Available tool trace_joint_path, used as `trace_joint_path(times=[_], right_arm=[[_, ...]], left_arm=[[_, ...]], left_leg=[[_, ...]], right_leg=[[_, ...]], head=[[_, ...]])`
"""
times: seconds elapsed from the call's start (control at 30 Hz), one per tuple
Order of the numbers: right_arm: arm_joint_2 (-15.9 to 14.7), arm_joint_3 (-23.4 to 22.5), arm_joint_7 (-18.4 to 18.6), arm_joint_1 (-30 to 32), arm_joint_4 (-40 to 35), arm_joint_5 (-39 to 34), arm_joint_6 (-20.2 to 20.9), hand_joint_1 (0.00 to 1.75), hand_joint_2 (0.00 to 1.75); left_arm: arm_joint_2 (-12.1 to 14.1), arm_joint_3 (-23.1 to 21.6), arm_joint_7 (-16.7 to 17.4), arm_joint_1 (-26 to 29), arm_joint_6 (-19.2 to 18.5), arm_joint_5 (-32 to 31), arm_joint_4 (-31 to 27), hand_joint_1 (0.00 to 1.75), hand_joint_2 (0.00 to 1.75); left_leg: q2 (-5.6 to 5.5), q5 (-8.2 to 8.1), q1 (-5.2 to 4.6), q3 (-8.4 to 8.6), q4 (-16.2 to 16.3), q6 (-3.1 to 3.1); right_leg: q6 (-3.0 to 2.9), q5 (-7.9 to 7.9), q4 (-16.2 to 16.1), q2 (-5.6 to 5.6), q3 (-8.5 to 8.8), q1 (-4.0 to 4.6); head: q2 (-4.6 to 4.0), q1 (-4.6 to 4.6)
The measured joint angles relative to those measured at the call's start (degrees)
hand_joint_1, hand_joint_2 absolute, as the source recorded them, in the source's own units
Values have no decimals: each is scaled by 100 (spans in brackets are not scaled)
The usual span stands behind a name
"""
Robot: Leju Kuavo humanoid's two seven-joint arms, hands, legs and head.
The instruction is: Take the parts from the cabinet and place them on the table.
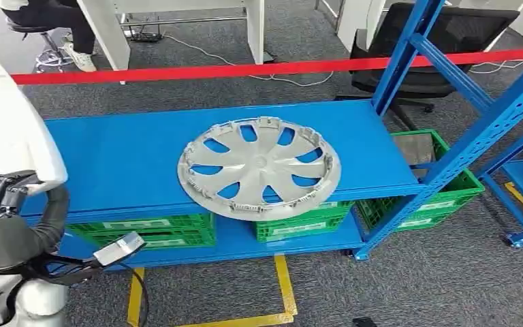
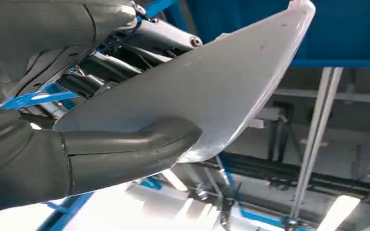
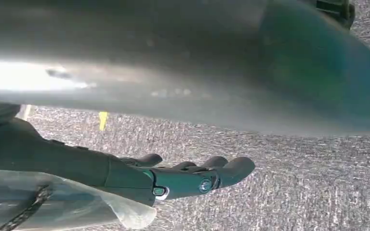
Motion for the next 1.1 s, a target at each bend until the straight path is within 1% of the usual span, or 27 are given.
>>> trace_joint_path(times=[0.23, 0.33, 0.53, 0.83, 0.93, 1.1], right_arm=[[0, 0, 0, 0, 0, -33, -9, 0, 0], [0, 2, 0, -1, 0, -35, -9, 0, 0], [0, 0, 2, 1, 0, -37, -9, 0, 0], [0, 0, 2, 0, 0, -39, -11, 0, 0], [0, 0, 4, 0, 0, -15, -11, 0, 0], [17, 2, 20, 1, 0, 126, -39, 0, 0]], left_arm=[[0, 35, -26, 62, 0, 114, 81, 175, 175], [-2, 50, -26, 64, 0, 179, 199, 175, 175], [2, 57, 160, 64, -2, -9, 470, 175, 175], [4, 57, 166, 64, -2, -26, 643, 175, 175], [24, 50, 310, 68, -2, -166, 678, 175, 175], [109, 20, 688, 195, -2, -184, 680, 175, 175]], left_leg=[[0, 0, 0, 0, 0, 0], [0, 0, 0, 0, 0, 0], [0, 0, 0, 0, 0, 0], [0, 0, 0, 0, 0, 0], [0, 0, 0, -1, 0, 0], [0, -1, 0, -1, 2, 0]], right_leg=[[0, 0, 0, 0, -2, 0], [0, 0, 0, 0, -2, 0], [0, 0, 0, 1, -2, 0], [0, 0, 0, 0, -2, 0], [0, 0, 0, 0, -2, 0], [1, 1, -1, 1, -2, 0]], head=[[0, -2], [0, -2], [0, -2], [0, -2], [0, -2], [0, -2]])
